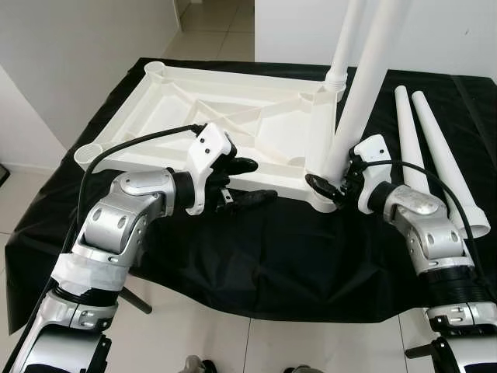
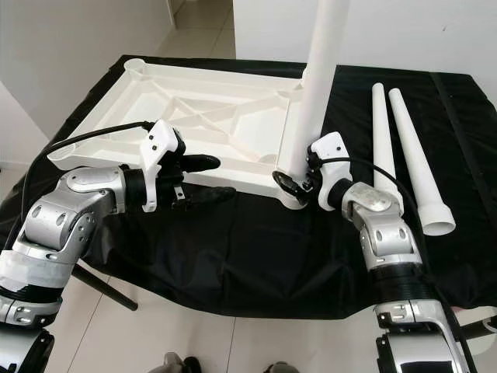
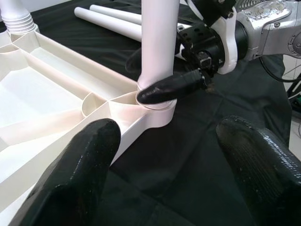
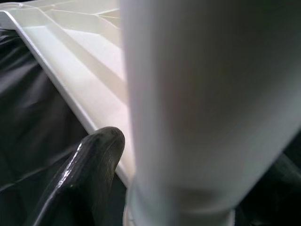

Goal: Building children table

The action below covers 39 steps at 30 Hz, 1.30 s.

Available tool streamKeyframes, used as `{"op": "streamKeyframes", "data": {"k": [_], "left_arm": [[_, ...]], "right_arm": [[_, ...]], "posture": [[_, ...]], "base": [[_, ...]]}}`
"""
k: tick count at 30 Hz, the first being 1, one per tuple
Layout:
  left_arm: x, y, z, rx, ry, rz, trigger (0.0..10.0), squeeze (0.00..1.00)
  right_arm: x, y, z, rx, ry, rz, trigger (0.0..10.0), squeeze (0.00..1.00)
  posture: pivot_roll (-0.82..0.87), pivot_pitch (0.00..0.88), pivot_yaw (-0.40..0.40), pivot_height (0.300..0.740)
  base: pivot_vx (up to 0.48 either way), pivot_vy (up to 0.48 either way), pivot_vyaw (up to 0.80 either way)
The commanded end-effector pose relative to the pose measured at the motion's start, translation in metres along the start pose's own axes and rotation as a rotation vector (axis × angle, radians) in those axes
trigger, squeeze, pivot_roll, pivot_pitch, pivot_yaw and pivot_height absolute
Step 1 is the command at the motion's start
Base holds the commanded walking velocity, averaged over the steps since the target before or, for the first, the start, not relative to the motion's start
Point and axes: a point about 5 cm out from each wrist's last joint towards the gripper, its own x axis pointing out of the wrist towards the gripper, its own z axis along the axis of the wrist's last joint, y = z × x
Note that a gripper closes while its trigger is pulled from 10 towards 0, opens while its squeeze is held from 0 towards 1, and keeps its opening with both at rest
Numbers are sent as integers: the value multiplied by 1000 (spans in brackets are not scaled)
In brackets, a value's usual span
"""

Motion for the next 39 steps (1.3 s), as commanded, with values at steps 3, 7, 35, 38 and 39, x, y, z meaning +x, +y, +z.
{"op": "streamKeyframes", "data": {"k": [3,7,35,38,39], "left_arm": [[-1,0,-2,-4,16,22,10000,0],[-2,0,-2,-5,18,22,10000,0],[-3,-1,-5,-13,24,22,10000,0],[-4,0,-6,-14,26,26,10000,0],[-4,0,-6,-14,26,26,10000,0]], "right_arm": [[7,4,-1,-1,9,69,10000,0],[9,7,-6,17,10,76,0,0],[-1,38,-81,325,324,-767,0,0],[-5,46,-85,363,343,-892,0,0],[-5,46,-85,363,343,-892,0,0]], "posture": [[-92,152,99,740],[-92,147,99,740],[-102,151,96,740],[-102,151,96,740],[-102,151,96,740]], "base": [[0,0,0],[0,0,0],[0,0,0],[0,0,0],[0,0,0]]}}
